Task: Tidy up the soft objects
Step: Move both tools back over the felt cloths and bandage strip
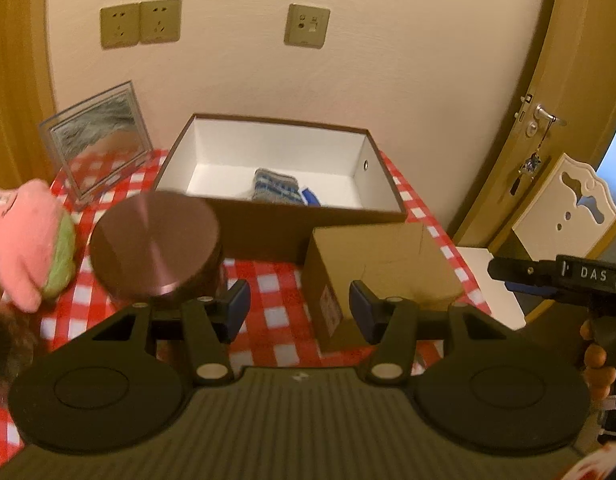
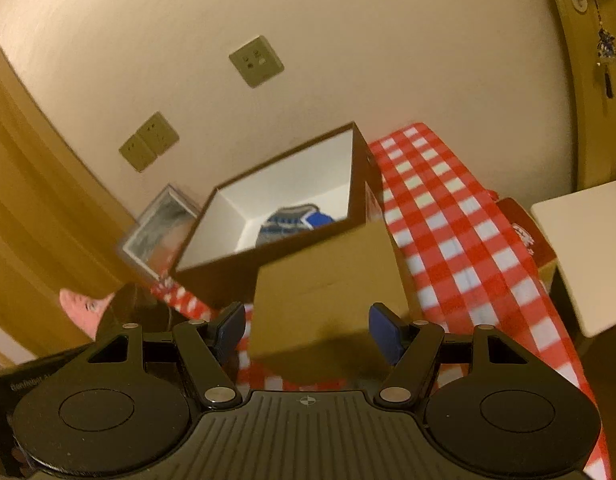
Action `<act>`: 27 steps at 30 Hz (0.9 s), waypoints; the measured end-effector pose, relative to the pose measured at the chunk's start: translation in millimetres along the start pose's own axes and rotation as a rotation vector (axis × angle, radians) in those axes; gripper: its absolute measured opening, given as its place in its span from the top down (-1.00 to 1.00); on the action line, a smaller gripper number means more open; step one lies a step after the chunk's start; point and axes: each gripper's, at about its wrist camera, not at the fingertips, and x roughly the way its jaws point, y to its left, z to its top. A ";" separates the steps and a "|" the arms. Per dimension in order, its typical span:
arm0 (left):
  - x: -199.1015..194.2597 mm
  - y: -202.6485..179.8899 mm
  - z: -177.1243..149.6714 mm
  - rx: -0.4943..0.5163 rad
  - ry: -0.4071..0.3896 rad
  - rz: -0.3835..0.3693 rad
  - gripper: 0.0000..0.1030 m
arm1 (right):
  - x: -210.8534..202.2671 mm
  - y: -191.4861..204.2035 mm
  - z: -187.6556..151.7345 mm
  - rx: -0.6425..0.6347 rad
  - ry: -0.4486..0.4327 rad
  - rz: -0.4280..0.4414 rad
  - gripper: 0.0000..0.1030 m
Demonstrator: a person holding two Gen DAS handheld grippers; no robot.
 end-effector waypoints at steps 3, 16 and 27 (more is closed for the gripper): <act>-11.1 2.2 -11.2 -0.001 0.006 0.005 -0.01 | -7.5 2.2 -13.8 -0.006 0.017 -0.002 -0.32; -41.3 6.5 -45.1 -0.015 0.023 0.021 -0.01 | -32.2 7.2 -53.2 -0.051 0.044 -0.014 -0.32; -40.9 12.5 -76.9 -0.037 0.091 0.070 -0.01 | -28.4 4.6 -93.7 -0.164 0.121 -0.065 -0.32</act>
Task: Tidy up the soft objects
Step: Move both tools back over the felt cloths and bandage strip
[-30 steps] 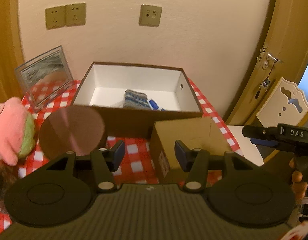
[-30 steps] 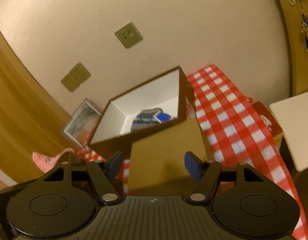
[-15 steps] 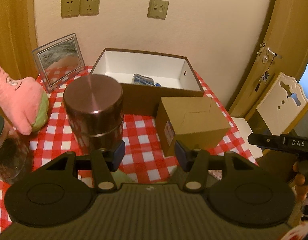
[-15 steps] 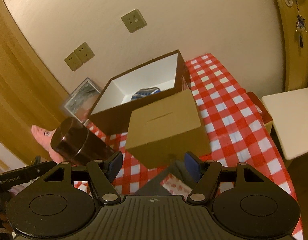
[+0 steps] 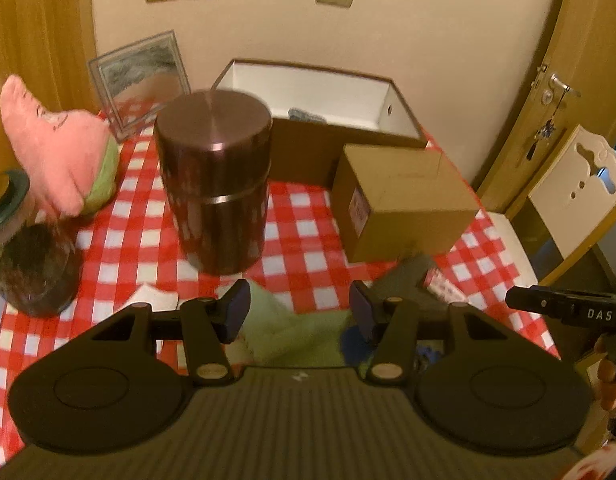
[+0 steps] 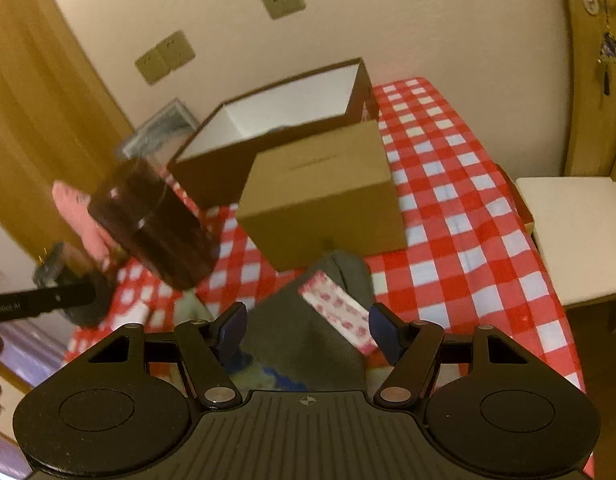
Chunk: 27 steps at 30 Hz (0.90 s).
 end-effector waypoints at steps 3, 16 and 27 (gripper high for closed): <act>3.9 3.4 -9.2 -0.010 0.025 0.009 -0.01 | 5.5 1.9 -7.7 -0.057 0.008 -0.025 -0.32; 19.5 16.4 -32.4 -0.041 0.086 0.056 -0.01 | 42.7 2.1 -23.6 -0.267 0.024 -0.075 -0.31; 36.1 24.9 -34.7 -0.059 0.122 0.074 -0.01 | 83.4 -7.7 -18.0 -0.332 0.073 -0.068 -0.05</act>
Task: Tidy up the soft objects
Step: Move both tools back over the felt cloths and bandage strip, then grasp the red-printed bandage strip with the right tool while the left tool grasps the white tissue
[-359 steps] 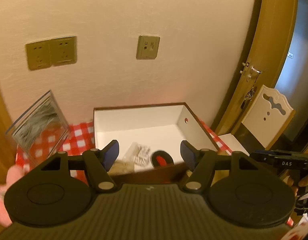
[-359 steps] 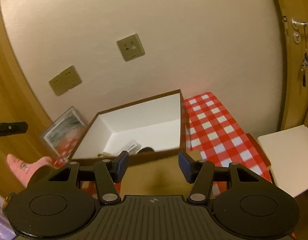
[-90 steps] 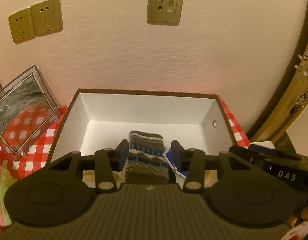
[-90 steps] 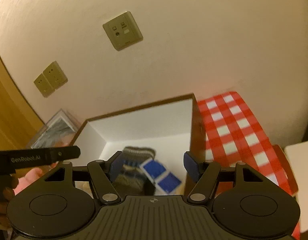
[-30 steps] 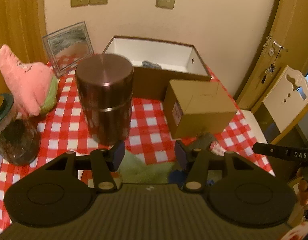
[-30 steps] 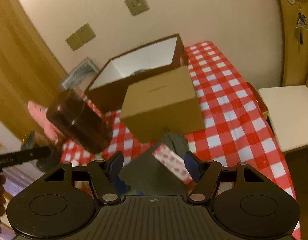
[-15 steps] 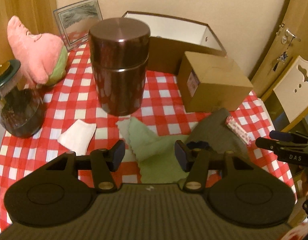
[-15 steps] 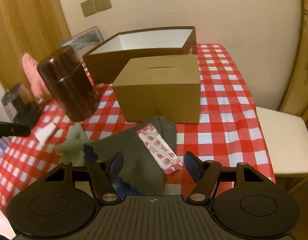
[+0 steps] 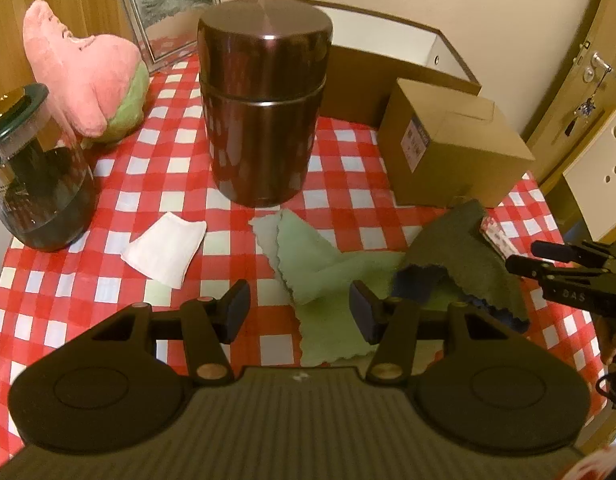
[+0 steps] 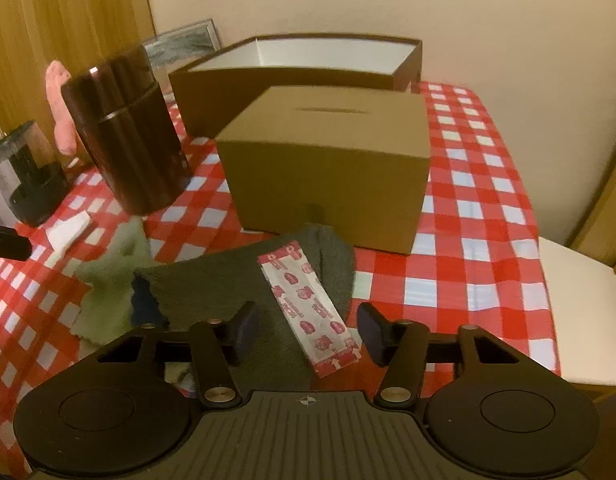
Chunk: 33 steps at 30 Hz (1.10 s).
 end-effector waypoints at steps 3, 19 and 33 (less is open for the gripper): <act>5.6 0.2 0.4 0.004 0.017 -0.001 -0.01 | 10.2 -4.2 0.9 0.012 0.011 0.011 -0.03; 23.2 22.5 0.6 0.052 0.024 0.033 0.01 | 16.2 -2.0 4.4 0.030 0.019 0.046 0.48; 61.7 64.6 7.9 0.172 0.003 0.126 0.04 | -4.6 -24.4 14.3 0.219 -0.032 -0.004 0.49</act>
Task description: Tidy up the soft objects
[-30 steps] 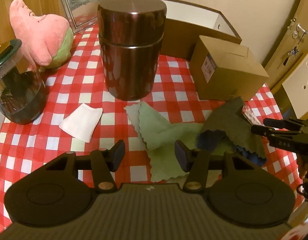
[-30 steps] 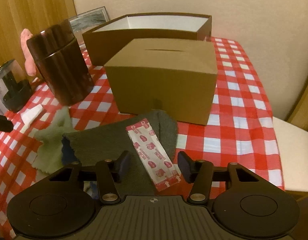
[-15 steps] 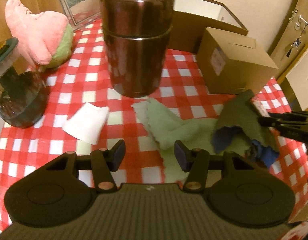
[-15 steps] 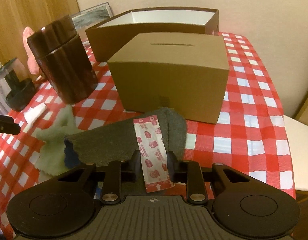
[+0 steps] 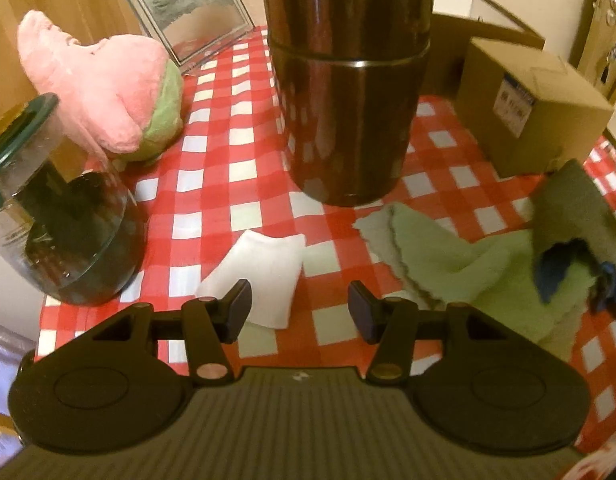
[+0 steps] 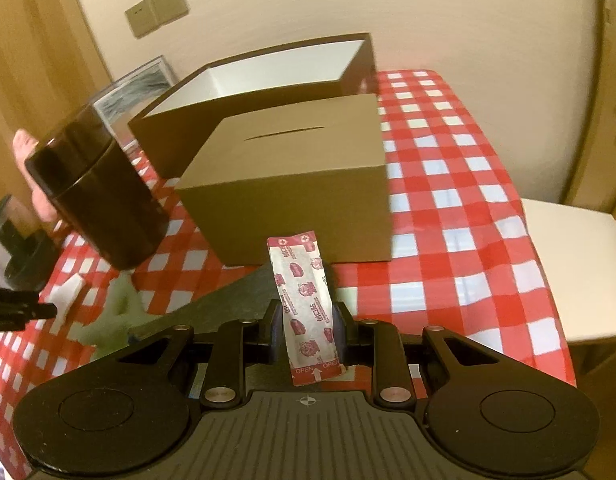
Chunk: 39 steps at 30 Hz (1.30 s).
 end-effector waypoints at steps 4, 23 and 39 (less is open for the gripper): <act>17.9 4.9 3.0 -0.002 0.018 -0.003 0.12 | -2.9 -3.2 -1.2 0.035 0.004 -0.026 0.49; 47.1 26.0 4.2 -0.050 0.060 -0.039 0.96 | -12.1 -8.3 -6.7 0.085 0.002 -0.067 0.49; 21.9 -7.8 -12.5 -0.064 0.085 -0.163 0.85 | -17.4 -11.0 -7.9 0.080 -0.010 -0.045 0.49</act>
